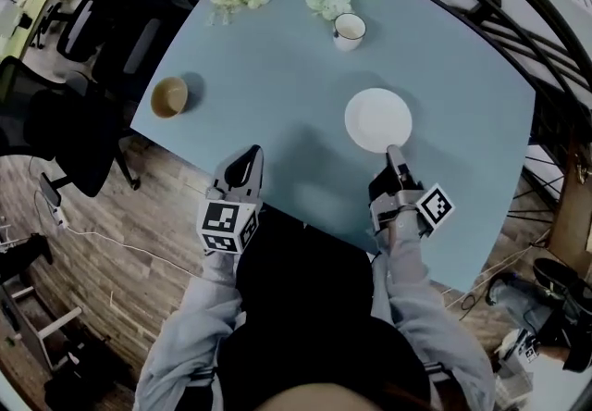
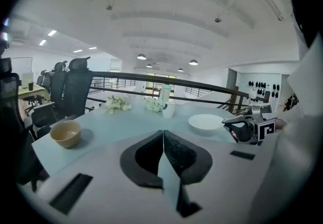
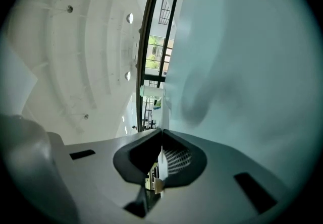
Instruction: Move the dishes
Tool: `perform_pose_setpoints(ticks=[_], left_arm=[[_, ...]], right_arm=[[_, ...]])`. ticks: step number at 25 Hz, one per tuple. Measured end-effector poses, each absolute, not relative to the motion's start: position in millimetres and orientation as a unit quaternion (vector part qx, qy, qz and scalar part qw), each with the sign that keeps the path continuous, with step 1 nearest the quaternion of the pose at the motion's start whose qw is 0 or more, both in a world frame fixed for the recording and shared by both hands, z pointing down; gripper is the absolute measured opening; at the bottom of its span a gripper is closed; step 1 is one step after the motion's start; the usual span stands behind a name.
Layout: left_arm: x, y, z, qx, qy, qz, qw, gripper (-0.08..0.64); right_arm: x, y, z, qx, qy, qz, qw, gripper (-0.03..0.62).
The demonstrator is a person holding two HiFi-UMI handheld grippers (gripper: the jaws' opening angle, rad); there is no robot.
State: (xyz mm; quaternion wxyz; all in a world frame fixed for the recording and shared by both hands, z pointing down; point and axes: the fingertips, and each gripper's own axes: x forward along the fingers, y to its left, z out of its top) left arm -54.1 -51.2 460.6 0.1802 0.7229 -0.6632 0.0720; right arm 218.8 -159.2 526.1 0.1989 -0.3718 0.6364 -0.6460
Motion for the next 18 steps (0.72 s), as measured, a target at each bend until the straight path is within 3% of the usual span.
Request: perform_pose_setpoints(ticks=[9,18], left_arm=[[-117,-33,474,0.706,-0.678,0.064,0.196,0.017],[-135,-42,494,0.72,-0.654,0.069,0.22,0.017]], right_arm=[[126,-147,541,-0.34,0.641,-0.669,0.16,0.018],[94,-134,575,-0.352,0.595,-0.707,0.146,0.018]])
